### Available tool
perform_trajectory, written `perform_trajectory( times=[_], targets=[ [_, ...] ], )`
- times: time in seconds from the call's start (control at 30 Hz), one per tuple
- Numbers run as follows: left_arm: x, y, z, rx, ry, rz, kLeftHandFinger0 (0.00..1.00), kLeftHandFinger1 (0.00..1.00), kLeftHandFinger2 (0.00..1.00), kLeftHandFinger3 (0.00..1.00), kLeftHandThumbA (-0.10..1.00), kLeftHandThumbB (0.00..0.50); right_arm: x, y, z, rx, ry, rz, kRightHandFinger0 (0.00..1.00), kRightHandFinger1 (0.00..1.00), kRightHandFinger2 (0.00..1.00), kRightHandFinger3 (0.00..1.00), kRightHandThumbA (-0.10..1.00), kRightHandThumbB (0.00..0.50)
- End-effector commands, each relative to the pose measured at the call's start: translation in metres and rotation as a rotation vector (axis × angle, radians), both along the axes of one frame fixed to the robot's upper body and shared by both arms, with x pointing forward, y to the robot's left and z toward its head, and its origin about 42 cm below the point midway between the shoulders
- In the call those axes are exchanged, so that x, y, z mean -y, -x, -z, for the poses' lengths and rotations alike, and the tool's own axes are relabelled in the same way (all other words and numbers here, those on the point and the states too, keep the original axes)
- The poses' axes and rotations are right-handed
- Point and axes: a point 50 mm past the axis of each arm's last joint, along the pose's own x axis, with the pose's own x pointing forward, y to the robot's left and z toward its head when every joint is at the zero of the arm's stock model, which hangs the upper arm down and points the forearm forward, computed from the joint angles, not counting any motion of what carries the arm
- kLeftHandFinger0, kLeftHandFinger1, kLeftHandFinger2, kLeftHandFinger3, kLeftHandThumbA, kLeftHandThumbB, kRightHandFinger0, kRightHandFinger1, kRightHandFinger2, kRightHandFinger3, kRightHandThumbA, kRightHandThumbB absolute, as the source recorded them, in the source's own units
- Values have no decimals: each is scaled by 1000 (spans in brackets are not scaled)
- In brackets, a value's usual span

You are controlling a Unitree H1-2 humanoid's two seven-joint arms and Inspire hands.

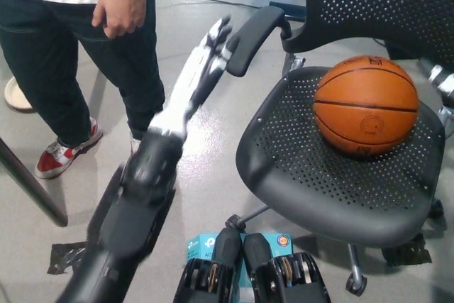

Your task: The robot grabs the basketball from a person using both hands and then drops it on the black chair in the front

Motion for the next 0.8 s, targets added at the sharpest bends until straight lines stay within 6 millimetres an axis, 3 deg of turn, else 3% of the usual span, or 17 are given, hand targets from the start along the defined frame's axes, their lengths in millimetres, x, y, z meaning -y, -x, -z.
perform_trajectory(
  times=[0.0,0.03,0.07,0.1,0.17,0.23,0.33,0.4,0.47,0.5,0.57,0.67,0.7,0.77],
  targets=[
    [-50,76,-42,264,60,28,1000,1000,1000,1000,1000,265,-43,58,-36,234,197,-154,1000,1000,1000,1000,1000,233],
    [-50,77,-42,263,60,28,1000,1000,1000,1000,1000,265,-43,58,-36,233,197,-154,1000,1000,1000,1000,1000,233],
    [-62,90,-22,233,85,9,1000,1000,1000,1000,1000,236,-43,63,-21,200,194,-156,1000,1000,1000,1000,1000,242],
    [-86,119,17,169,121,-46,1000,1000,1000,1000,1000,243,-44,73,9,132,182,-161,1000,1000,1000,1000,1000,242],
    [-100,130,40,165,105,-77,1000,1000,1000,1000,1000,189,-45,78,30,90,168,-154,1000,1000,1000,1000,1000,238],
    [-107,137,55,136,121,-93,1000,1000,1000,1000,1000,162,-45,82,48,63,159,-146,1000,1000,1000,1000,1000,221],
    [-116,151,80,70,149,-118,1000,1000,1000,1000,1000,180,-44,92,76,-3,132,-124,1000,1000,1000,1000,1000,216],
    [-116,152,82,69,151,-118,1000,1000,1000,1000,1000,180,-44,93,77,-3,131,-123,1000,1000,1000,1000,1000,216],
    [-130,171,119,-2,138,-172,1000,1000,1000,1000,1000,218,-41,111,116,-85,98,-91,1000,1000,1000,1000,1000,161],
    [-130,171,119,-1,138,-172,1000,1000,1000,1000,1000,219,-41,111,116,-83,98,-91,1000,1000,1000,1000,1000,161],
    [-139,181,149,-84,124,-200,1000,1000,1000,1000,1000,240,-37,122,144,-143,103,-79,1000,1000,1000,1000,1000,142],
    [-139,181,151,-80,125,-199,1000,1000,1000,1000,1000,241,-36,122,145,-138,104,-78,1000,1000,1000,1000,1000,140],
    [-140,188,175,-160,115,-221,1000,1000,1000,1000,1000,215,-35,135,173,-197,94,-69,1000,1000,1000,1000,1000,179],
    [-139,187,181,-179,109,-226,1000,1000,1000,1000,1000,201,-34,138,182,-205,96,-67,1000,1000,1000,1000,1000,189]
  ],
)
